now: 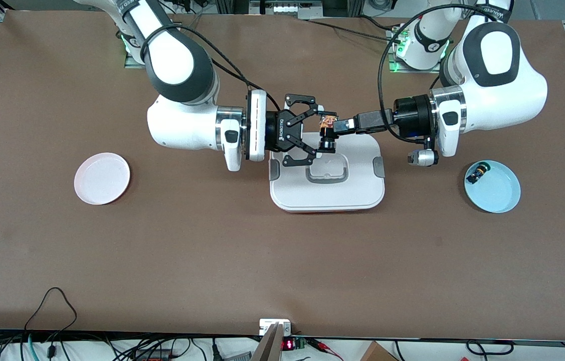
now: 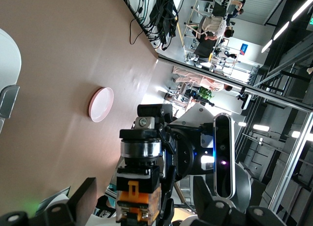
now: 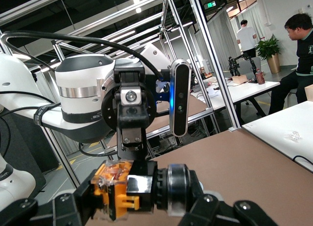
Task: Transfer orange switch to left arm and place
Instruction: 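Carry the switch over the white box toward the left gripper, then close the left gripper on the switch cap beside the right gripper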
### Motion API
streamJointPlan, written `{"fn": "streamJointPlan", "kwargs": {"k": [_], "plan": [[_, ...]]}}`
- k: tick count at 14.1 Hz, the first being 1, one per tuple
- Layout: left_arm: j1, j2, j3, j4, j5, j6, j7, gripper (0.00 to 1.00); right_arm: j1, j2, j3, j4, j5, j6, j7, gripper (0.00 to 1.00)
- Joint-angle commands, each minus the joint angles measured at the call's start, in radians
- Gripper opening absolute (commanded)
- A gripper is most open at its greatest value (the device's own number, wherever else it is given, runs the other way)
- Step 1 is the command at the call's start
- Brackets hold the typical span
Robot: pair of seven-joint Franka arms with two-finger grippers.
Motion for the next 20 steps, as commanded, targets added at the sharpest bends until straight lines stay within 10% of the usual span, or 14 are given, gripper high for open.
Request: {"fn": "streamJointPlan", "kwargs": {"k": [1,9,15,17,18,20], "plan": [[-0.003,0.001,-0.001,-0.014,-0.032,0.011,0.077,0.76,0.012,-0.016,-0.009,-0.015,0.032,0.012,0.004,0.00],[-0.003,0.003,-0.014,-0.014,-0.034,0.011,0.085,0.32,0.010,-0.014,-0.010,-0.015,0.030,0.009,0.006,0.00],[-0.002,0.003,-0.015,-0.014,-0.034,0.008,0.083,0.26,0.009,-0.014,-0.010,-0.015,0.030,0.009,0.006,0.01],[-0.002,0.003,-0.015,-0.014,-0.034,0.008,0.085,0.25,0.006,-0.013,-0.010,-0.015,0.033,0.009,0.009,0.26],[-0.002,0.003,-0.015,-0.015,-0.034,0.008,0.085,0.25,0.004,-0.011,-0.010,-0.016,0.035,0.005,0.023,0.99],[-0.002,0.003,-0.015,-0.014,-0.034,0.006,0.085,0.25,0.000,-0.011,-0.010,-0.015,0.030,0.003,0.056,1.00]]}}
